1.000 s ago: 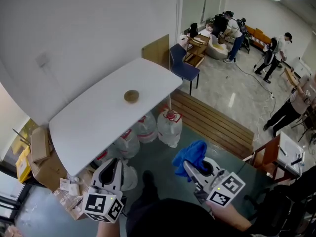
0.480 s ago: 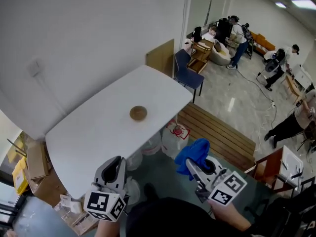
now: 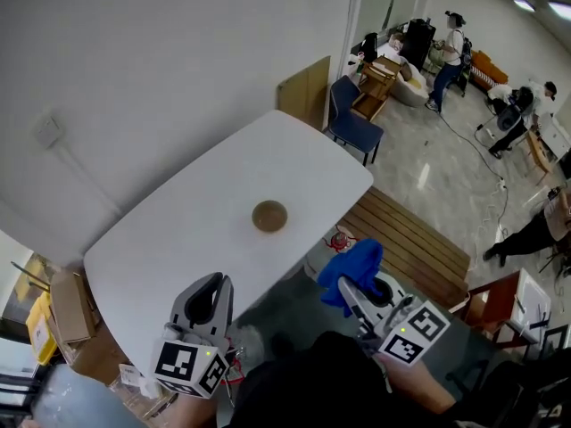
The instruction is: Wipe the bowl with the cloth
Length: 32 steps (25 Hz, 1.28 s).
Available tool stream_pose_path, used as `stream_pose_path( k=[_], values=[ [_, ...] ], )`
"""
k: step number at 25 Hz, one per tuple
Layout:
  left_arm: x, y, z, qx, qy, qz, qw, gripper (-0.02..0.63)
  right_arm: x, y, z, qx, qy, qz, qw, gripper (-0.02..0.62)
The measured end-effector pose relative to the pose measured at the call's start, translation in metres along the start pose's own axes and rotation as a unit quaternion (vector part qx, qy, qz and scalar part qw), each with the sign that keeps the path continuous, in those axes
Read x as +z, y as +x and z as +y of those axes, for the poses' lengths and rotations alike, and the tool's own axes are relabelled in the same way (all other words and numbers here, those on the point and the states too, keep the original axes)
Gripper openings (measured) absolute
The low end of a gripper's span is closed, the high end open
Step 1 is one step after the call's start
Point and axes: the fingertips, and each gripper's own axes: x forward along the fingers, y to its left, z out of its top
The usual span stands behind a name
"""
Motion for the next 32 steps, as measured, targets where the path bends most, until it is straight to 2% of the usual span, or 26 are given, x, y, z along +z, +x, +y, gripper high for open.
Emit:
stream_pose_path(
  k=[5, 10, 17, 21, 26, 29, 32],
  values=[
    [-0.005, 0.028, 0.019, 0.004, -0.019, 0.009, 0.9998, 0.048, -0.001, 0.031, -0.018, 0.008, 0.002, 0.021, 1.0, 0.069],
    [-0.009, 0.056, 0.032, 0.027, -0.03, 0.017, 0.999, 0.048, -0.002, 0.06, -0.047, 0.032, 0.008, 0.038, 0.999, 0.069],
    [-0.002, 0.111, 0.053, 0.08, -0.036, 0.031, 0.9957, 0.048, 0.015, 0.123, -0.1, 0.097, 0.016, 0.05, 0.994, 0.069],
    [0.003, 0.149, 0.058, 0.11, -0.041, 0.04, 0.9923, 0.048, 0.026, 0.151, -0.13, 0.14, 0.017, 0.067, 0.988, 0.069],
    [0.002, 0.182, 0.061, 0.132, -0.094, 0.042, 0.986, 0.048, 0.025, 0.173, -0.153, 0.19, 0.023, 0.101, 0.976, 0.069],
    [-0.01, 0.195, 0.064, 0.135, -0.11, 0.066, 0.9826, 0.051, 0.018, 0.186, -0.16, 0.209, 0.034, 0.119, 0.97, 0.069],
    [-0.03, 0.206, 0.065, 0.121, -0.129, 0.103, 0.9789, 0.122, 0.008, 0.198, -0.157, 0.23, 0.042, 0.138, 0.962, 0.069]
  ],
)
